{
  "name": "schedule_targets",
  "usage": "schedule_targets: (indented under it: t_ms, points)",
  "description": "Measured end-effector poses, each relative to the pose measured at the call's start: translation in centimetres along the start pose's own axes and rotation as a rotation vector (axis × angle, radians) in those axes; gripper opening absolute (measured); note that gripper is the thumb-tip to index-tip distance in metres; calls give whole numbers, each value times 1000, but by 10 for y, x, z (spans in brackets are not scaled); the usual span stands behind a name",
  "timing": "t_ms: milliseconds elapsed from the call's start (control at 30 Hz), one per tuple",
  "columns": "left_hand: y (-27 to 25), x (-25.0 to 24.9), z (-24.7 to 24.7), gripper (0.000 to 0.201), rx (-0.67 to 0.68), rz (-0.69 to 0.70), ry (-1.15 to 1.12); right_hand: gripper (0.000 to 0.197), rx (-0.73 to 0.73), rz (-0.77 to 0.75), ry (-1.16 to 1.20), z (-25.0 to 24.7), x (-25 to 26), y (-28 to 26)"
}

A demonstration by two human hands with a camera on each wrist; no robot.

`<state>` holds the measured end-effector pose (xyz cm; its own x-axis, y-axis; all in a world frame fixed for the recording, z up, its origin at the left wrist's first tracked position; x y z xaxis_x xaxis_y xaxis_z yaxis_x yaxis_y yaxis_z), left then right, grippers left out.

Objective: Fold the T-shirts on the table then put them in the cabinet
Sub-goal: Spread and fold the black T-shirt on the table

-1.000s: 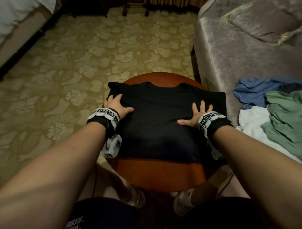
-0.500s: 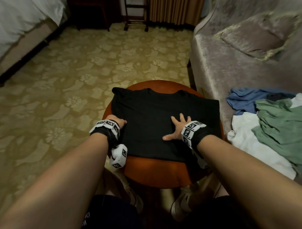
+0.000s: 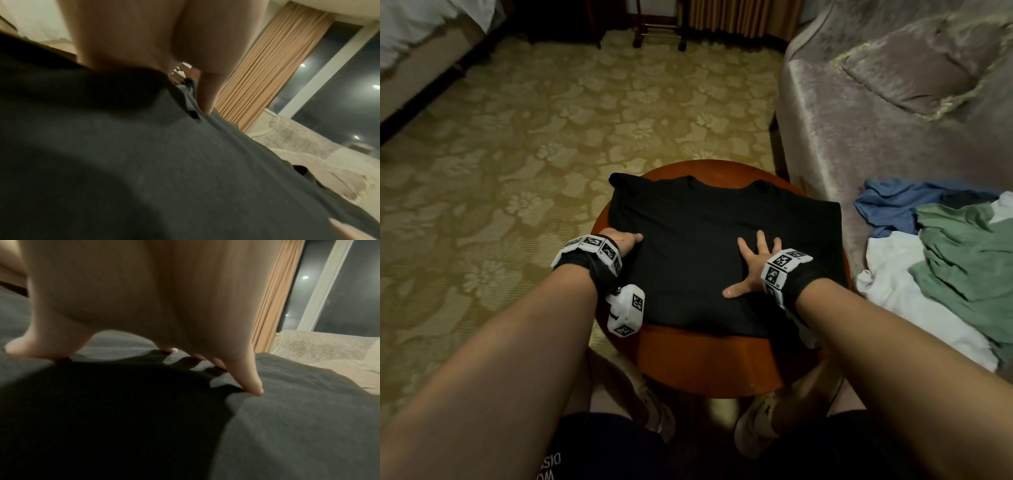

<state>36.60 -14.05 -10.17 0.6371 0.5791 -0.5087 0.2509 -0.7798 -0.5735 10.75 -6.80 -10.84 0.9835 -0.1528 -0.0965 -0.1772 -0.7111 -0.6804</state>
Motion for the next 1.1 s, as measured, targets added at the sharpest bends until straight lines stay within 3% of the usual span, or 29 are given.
schedule_targets:
  t_ms: [233, 467, 533, 600, 733, 933, 1100]
  points:
    - [-2, -3, 0, 50, 21, 44, 188, 127, 1, -8, 0, 1, 2, -2]
    - [6, 18, -16, 44, -64, 39, -5, 128, -2, -32, -14, -1, 21, 0]
    - [7, 24, -15, 68, -106, 122, -120, 129, -7, -33, -16, -1, 27, 2]
    - [4, 27, -12, 88, -72, 229, -94, 127, -17, -37, -13, -1, 26, 1]
    - [3, 23, -9, 60, -42, 282, 78, 109, -67, -72, 69, -9, 16, 0]
    - [-11, 4, -10, 75, -50, 299, 184, 70, -323, 45, 239, -16, -19, -6]
    - [-36, -31, -13, 69, -38, 393, 269, 40, -346, 114, 445, -17, -56, -11]
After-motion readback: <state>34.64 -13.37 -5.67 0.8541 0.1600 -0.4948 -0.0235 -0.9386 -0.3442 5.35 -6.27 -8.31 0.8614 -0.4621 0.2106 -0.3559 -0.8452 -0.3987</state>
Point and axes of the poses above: each hand's wrist, its own y-axis towards the middle knuckle, its own z-axis out of the palm, x = y × z, the point moved 2 cm from there along y, towards the middle knuckle, and after that the axes turned 3 degrees about -y, right-handed, at the moved point
